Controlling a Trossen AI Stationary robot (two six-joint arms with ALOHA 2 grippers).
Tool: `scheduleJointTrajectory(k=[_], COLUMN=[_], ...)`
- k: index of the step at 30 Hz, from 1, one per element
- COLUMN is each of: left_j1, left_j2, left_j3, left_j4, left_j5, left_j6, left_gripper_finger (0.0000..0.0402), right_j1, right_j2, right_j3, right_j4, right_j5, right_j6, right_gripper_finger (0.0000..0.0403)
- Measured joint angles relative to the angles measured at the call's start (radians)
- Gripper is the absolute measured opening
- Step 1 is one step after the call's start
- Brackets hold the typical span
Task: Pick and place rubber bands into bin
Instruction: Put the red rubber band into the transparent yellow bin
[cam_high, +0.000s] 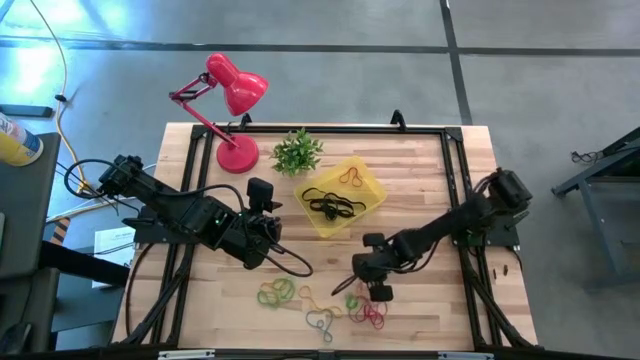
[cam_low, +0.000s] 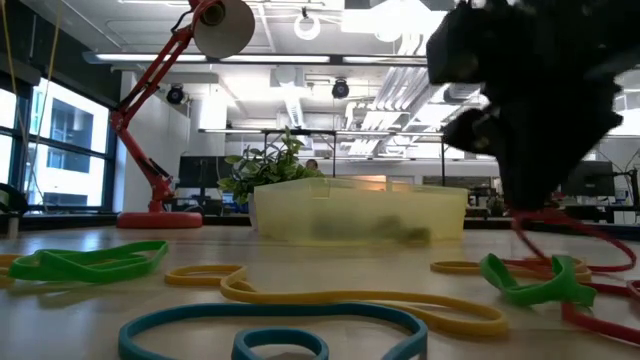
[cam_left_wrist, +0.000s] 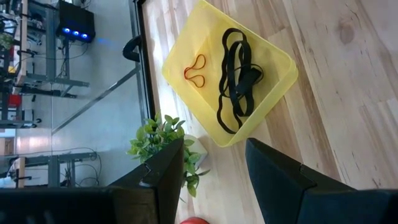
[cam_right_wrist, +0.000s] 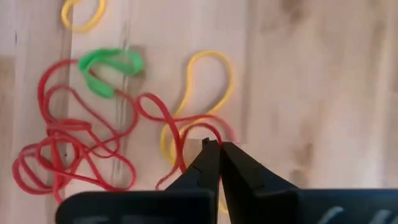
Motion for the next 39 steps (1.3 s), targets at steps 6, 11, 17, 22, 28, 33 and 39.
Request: scheduleJointTrajectory(k=[6, 11, 17, 22, 28, 33, 39], left_j1=[0.000, 0.000, 0.000, 0.000, 0.000, 0.000, 0.000], left_j2=[0.000, 0.000, 0.000, 0.000, 0.000, 0.000, 0.000], left_j3=[0.000, 0.000, 0.000, 0.000, 0.000, 0.000, 0.000], left_j4=[0.001, 0.002, 0.005, 0.010, 0.012, 0.027, 0.068], left_j5=[-0.005, -0.018, -0.019, -0.019, -0.019, -0.019, -0.038], left_j6=[0.007, 0.007, 0.007, 0.006, -0.003, -0.007, -0.004], left_gripper_finger=[0.0161, 0.0161, 0.0161, 0.0161, 0.0161, 0.0161, 0.0161], right_j1=[0.000, -0.002, -0.030, -0.068, -0.122, -0.189, -0.328], right_j2=[-0.118, -0.229, -0.359, -0.450, -0.515, -0.523, -0.515], right_j3=[0.000, 0.000, 0.000, 0.001, 0.002, 0.002, 0.002], right_j4=[-0.019, -0.046, -0.047, -0.042, 0.000, 0.011, 0.007], right_j5=[0.086, 0.203, 0.338, 0.412, 0.443, 0.479, 0.511], right_j6=[0.037, 0.057, 0.057, 0.013, -0.080, -0.176, -0.273], right_gripper_finger=[0.0001, 0.0001, 0.0001, 0.0000, 0.0000, 0.0000, 0.0000])
